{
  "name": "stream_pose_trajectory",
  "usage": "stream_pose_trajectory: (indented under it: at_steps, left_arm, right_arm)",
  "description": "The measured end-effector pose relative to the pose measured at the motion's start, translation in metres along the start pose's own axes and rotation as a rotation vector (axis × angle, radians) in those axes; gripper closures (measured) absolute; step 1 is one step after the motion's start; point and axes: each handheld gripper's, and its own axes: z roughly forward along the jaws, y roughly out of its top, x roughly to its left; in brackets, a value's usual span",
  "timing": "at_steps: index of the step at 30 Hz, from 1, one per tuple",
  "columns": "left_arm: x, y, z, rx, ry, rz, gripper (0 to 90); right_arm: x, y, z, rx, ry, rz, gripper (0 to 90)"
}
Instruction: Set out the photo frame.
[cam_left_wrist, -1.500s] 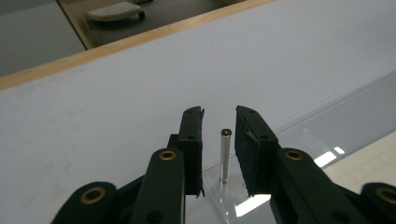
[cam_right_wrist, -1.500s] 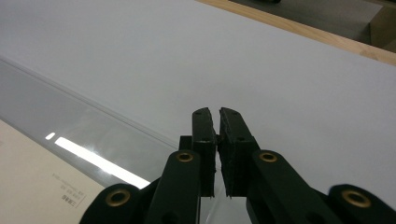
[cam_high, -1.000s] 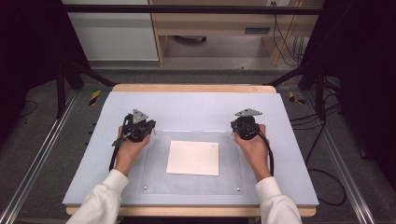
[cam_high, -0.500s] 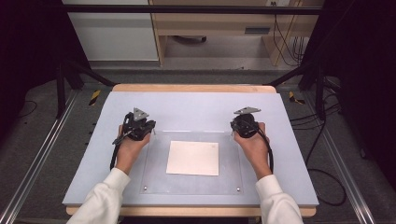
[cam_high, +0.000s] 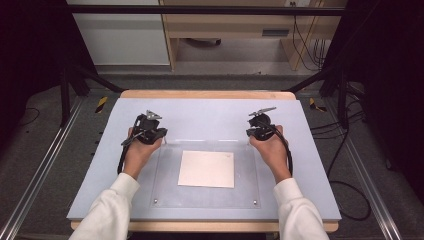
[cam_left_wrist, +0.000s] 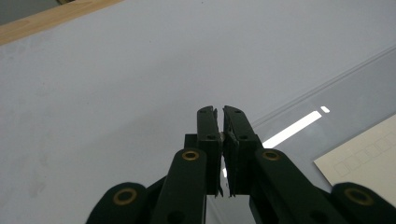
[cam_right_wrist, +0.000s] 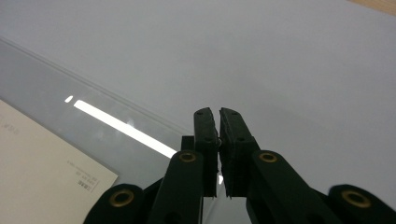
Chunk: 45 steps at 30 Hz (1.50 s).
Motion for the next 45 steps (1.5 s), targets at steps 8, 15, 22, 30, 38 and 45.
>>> stream_pose_trajectory:
  at_steps: [8,15,22,30,38,45]
  left_arm:
    - [0.005,0.006,0.004,0.030,-0.021,-0.014,85.3]
    - [0.009,0.011,0.008,0.048,-0.026,-0.035,85.0]
    - [0.009,0.011,0.009,0.043,-0.018,-0.059,85.1]
    - [0.007,0.012,0.011,0.053,0.004,-0.088,85.1]
    - [0.007,0.015,0.013,0.069,0.012,-0.086,85.2]
    - [0.007,0.015,0.014,0.073,0.016,-0.086,85.2]
  right_arm:
    - [-0.004,0.008,0.004,0.035,0.016,0.027,86.3]
    - [-0.011,0.010,0.008,0.028,0.038,0.058,86.1]
    - [-0.010,0.007,0.007,0.006,0.036,0.044,85.8]
    - [-0.010,0.004,0.007,-0.019,0.033,0.037,85.5]
    - [-0.008,-0.009,-0.016,-0.154,-0.006,-0.003,66.9]
    - [0.002,-0.051,-0.051,-0.240,-0.034,-0.082,57.7]
